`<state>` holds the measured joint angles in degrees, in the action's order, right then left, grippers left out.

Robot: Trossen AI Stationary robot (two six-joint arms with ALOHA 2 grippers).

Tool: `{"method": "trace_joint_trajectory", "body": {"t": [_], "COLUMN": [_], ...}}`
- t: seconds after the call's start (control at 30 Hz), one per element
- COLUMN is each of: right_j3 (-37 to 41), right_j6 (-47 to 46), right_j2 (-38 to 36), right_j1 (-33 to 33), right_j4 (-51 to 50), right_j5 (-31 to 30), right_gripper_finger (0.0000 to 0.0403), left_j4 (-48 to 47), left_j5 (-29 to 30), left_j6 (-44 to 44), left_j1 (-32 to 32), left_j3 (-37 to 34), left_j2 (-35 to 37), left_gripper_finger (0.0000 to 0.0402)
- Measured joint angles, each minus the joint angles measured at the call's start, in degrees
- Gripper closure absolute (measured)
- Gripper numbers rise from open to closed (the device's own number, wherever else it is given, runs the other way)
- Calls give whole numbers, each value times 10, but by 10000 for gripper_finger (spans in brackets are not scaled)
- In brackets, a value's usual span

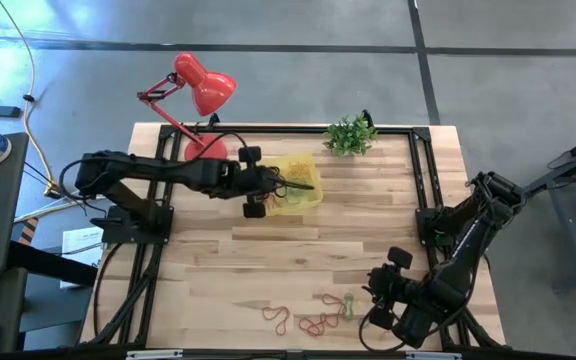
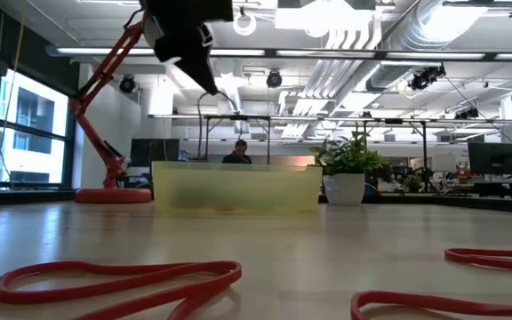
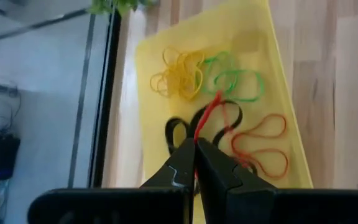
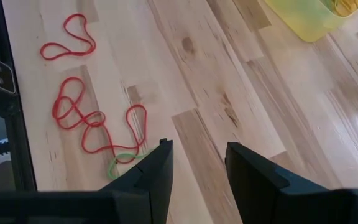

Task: Pick and place rubber bands into bin
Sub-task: Put the red rubber band into the yellow bin, then put the green rubber band into the yellow bin

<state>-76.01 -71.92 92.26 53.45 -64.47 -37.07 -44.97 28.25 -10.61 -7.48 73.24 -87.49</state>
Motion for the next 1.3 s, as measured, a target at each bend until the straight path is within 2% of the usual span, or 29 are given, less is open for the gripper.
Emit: {"method": "trace_joint_trajectory", "body": {"t": [0.17, 0.43, 0.7, 0.83, 0.93, 1.17, 1.3], "right_j3": [0, 0, 0, 0, 0, 0, 0], "right_j6": [2, 4, 4, 6, 8, 8, 17], "right_j2": [0, 0, 0, 0, 0, 0, 8], "right_j1": [-6, -6, -13, -19, -22, -28, -28], "right_j4": [0, 0, 0, 0, 0, 0, 0], "right_j5": [0, -10, -17, -16, -15, 2, 16], "right_gripper_finger": [265, 265, 265, 265, 265, 265, 265], "left_j4": [36, 100, 135, 143, 164, 184, 184], "left_j5": [-46, -111, -122, -139, -150, -148, -186], "left_j6": [-20, -5, 75, 73, 59, 74, 75], "left_j1": [-17, -15, -15, -10, -6, -4, 1], "left_j3": [-35, -125, -196, -202, -201, -201, -184], "left_j2": [-2, -2, -2, -2, -2, -1, -1], "left_gripper_finger": [401, 401, 401, 394, 364, 246, 190]}}
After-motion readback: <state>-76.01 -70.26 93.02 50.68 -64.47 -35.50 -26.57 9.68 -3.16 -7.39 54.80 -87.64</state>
